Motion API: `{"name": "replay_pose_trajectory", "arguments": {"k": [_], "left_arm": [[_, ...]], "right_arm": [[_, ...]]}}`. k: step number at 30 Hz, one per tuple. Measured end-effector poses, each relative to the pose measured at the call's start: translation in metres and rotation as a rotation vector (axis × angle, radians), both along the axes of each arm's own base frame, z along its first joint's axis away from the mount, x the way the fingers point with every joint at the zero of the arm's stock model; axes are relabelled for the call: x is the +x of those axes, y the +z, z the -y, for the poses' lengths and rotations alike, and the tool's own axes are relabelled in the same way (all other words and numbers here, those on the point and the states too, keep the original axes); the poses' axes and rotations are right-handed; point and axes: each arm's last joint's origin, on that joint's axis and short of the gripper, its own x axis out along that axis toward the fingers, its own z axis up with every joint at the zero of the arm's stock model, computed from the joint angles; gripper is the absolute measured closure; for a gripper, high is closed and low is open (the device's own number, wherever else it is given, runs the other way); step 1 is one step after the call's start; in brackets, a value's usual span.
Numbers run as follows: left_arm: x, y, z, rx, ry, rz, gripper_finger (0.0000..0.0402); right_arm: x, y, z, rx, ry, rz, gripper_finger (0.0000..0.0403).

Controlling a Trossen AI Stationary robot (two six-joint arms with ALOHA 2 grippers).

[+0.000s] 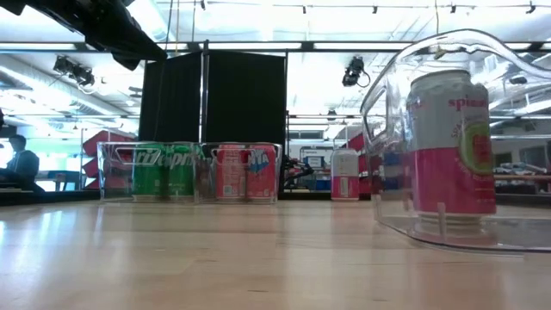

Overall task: Sort soda cans
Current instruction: Put the bottom pink and white soda can into the bottom right transparent bin

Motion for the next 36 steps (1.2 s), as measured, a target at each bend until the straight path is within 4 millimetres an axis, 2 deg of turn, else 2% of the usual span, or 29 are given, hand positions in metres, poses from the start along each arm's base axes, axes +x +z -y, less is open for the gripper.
{"name": "replay_pose_trajectory", "arguments": {"k": [5, 8, 13, 18, 26, 31, 34, 36], "left_arm": [[0.0, 0.0, 0.0, -0.01, 0.004, 0.001, 0.0401], [0.0, 0.0, 0.0, -0.011, 0.005, 0.002, 0.0401], [0.0, 0.0, 0.0, -0.011, 0.005, 0.002, 0.0401], [0.0, 0.0, 0.0, -0.011, 0.005, 0.002, 0.0401], [0.0, 0.0, 0.0, -0.011, 0.005, -0.001, 0.0401], [0.0, 0.0, 0.0, -0.01, 0.005, -0.003, 0.0401], [0.0, 0.0, 0.0, -0.011, 0.005, -0.004, 0.0401], [0.0, 0.0, 0.0, -0.012, 0.005, -0.003, 0.0401]], "right_arm": [[0.004, 0.002, 0.0, 0.065, -0.045, -0.084, 0.0047], [0.008, 0.008, 0.003, 0.094, -0.064, -0.149, 0.0033], [0.015, 0.021, 0.006, 0.119, -0.052, -0.207, 0.0041], [0.023, 0.045, 0.008, 0.149, -0.029, -0.248, 0.0051], [0.038, 0.072, 0.008, 0.256, 0.044, -0.224, 0.0054], [0.042, 0.073, 0.011, 0.292, 0.046, -0.259, 0.0085], [0.044, 0.073, 0.013, 0.297, 0.06, -0.269, 0.0131], [0.046, 0.073, 0.015, 0.3, 0.069, -0.274, 0.0178]]}}
